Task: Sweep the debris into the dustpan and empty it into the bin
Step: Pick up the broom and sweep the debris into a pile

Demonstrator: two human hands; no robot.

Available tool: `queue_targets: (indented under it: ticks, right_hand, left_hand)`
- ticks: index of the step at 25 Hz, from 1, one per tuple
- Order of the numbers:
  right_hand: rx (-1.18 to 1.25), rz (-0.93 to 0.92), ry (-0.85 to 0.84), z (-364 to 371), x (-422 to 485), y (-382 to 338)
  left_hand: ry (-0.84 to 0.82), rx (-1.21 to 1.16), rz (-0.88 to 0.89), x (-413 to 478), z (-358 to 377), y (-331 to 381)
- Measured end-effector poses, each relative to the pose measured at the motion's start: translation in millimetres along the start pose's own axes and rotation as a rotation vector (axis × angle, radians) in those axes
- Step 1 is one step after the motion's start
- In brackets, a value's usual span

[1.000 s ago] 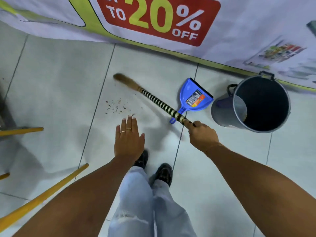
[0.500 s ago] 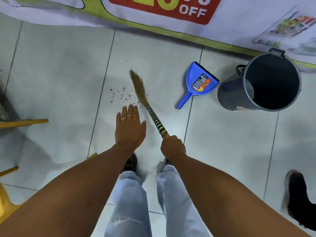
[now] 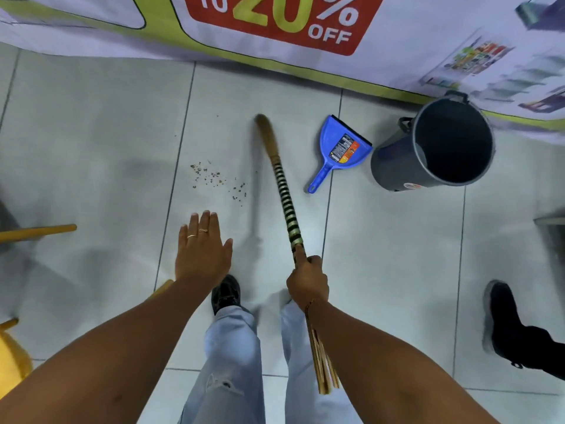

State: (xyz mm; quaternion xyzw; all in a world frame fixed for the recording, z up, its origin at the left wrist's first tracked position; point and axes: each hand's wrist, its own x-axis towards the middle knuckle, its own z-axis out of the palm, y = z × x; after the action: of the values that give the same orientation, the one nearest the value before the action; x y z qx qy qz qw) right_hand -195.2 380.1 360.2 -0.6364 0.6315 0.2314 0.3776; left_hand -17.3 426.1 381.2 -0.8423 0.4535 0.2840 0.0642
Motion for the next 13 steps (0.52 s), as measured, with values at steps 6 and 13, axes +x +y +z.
queue_targets:
  ticks: [6, 13]
  right_hand:
    - [0.122, 0.228, -0.124, 31.1, 3.7, -24.5]
    - [0.103, 0.181, -0.176, 65.5, 6.4, -79.7]
  left_hand:
    - [0.002, -0.011, 0.049, 7.1, -1.2, -20.7]
    - [0.024, -0.006, -0.002, 20.4, -6.5, -63.4]
